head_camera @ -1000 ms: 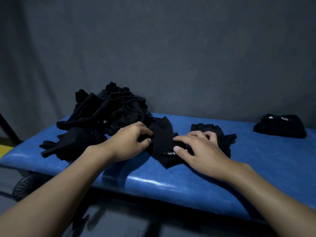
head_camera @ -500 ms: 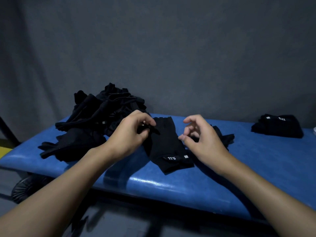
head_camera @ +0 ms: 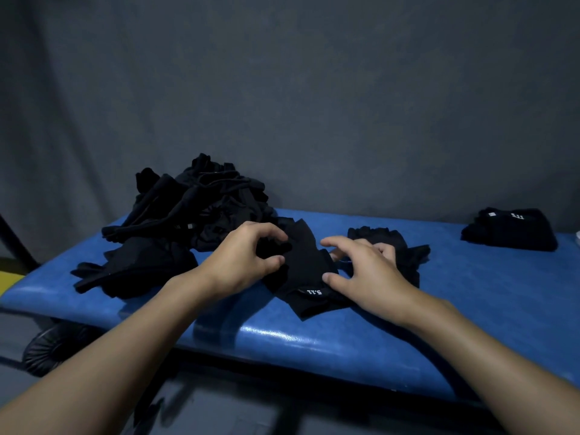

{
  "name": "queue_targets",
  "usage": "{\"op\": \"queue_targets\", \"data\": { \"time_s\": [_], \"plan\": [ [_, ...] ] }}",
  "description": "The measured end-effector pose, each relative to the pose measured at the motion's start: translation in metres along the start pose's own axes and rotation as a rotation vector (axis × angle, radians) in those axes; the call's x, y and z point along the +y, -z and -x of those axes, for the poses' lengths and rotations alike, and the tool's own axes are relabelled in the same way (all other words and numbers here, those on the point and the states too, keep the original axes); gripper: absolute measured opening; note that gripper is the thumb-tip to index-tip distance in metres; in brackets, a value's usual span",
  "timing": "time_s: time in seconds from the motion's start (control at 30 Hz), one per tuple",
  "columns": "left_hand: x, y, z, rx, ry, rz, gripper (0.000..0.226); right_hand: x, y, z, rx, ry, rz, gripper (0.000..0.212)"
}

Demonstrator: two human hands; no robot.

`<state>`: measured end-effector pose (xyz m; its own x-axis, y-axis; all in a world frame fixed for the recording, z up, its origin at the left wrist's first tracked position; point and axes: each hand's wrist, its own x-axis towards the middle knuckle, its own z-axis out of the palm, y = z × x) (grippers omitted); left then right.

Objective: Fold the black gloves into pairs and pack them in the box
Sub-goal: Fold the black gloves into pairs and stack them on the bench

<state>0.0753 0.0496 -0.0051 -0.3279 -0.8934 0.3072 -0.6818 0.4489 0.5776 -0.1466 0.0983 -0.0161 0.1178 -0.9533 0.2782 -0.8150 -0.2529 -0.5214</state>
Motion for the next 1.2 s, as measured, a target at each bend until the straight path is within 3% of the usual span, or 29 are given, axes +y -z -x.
{"op": "queue_targets", "data": {
  "time_s": [0.2,0.47,0.57,0.7,0.8,0.9,1.2],
  "plan": [
    [0.001,-0.001,-0.004,0.017,0.019,0.103,0.034,0.002,-0.002,-0.003,-0.004,0.026,-0.016,0.046],
    [0.017,0.000,-0.003,0.135,-0.111,0.343,0.039,0.006,0.007,0.000,0.001,0.004,-0.197,0.036],
    [0.028,-0.002,-0.004,0.136,-0.117,0.387,0.028,0.003,0.014,0.002,0.027,0.079,-0.377,0.031],
    [0.042,-0.007,-0.006,0.152,-0.066,0.490,0.017,0.001,0.027,0.009,0.028,0.025,-0.645,0.033],
    [0.051,-0.012,-0.012,0.168,-0.012,0.569,0.021,0.007,0.034,0.008,0.118,-0.060,-0.736,0.038],
    [0.063,-0.017,-0.018,0.178,0.015,0.649,0.024,0.016,0.042,0.006,0.266,-0.141,-0.761,0.030],
    [0.085,-0.041,-0.050,0.073,-0.009,0.702,0.042,0.045,0.064,0.011,0.337,-0.167,-0.842,0.021]
  ]
}}
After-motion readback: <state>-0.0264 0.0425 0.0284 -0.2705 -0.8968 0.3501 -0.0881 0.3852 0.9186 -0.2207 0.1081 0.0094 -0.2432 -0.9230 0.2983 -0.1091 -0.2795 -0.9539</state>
